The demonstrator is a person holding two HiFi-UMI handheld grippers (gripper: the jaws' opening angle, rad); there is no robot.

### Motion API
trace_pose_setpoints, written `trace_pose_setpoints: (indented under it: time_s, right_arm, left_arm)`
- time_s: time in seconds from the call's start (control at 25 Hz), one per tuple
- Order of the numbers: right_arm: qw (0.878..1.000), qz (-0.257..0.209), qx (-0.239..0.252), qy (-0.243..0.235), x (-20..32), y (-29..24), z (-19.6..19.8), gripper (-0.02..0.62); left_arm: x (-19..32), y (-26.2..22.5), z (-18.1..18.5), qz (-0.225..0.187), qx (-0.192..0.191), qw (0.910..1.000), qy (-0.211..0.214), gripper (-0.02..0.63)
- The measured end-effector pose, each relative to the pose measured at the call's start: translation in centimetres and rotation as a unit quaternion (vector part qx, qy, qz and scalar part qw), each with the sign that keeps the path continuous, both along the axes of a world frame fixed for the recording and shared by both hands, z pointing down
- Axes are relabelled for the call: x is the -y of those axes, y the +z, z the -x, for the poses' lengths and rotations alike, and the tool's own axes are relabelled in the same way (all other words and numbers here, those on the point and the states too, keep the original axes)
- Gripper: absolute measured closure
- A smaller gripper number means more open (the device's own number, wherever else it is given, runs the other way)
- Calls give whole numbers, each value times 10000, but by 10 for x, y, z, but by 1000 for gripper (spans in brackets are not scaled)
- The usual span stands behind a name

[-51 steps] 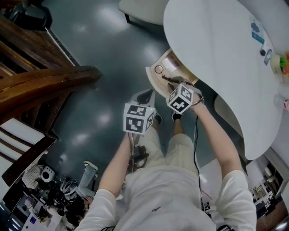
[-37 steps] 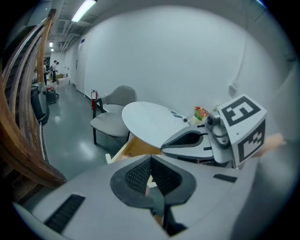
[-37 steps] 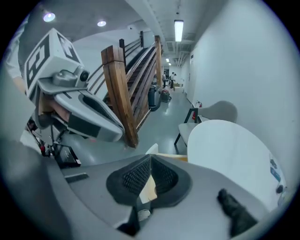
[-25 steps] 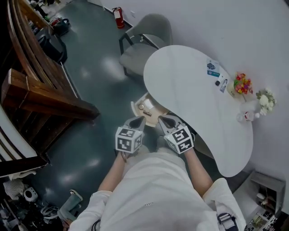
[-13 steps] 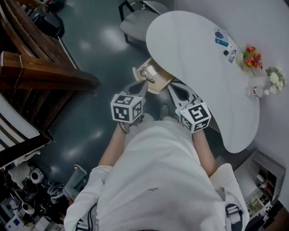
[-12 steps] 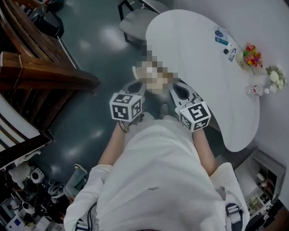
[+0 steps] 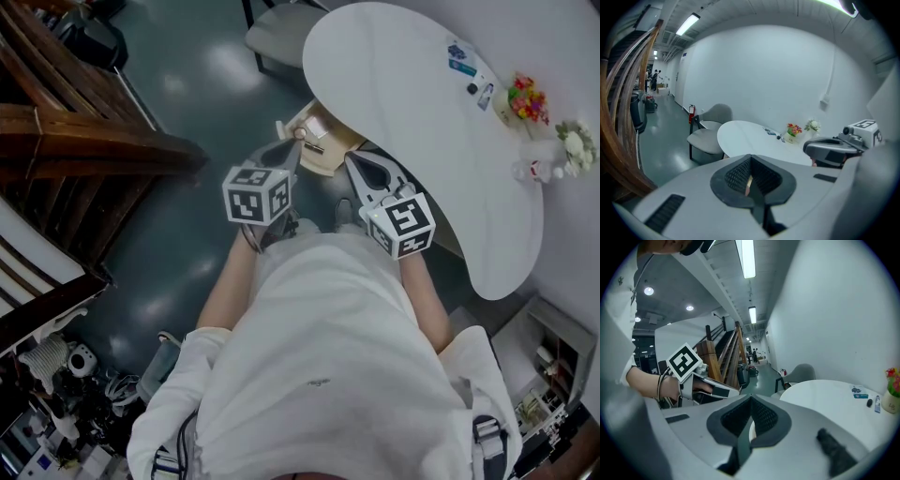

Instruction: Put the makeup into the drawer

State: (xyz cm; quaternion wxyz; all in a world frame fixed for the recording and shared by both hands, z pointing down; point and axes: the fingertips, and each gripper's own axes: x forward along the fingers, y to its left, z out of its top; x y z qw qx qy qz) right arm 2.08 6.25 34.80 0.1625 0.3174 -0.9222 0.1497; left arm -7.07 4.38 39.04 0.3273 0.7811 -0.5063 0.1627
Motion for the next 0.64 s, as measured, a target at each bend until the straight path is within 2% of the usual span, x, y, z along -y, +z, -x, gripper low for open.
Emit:
trace_pose_setpoints:
  time_s: [0.64]
  right_arm:
    - [9996, -2, -274, 61, -9, 7, 13, 584]
  left_arm:
    - [-3, 4, 8, -2, 28, 9999, 164, 597]
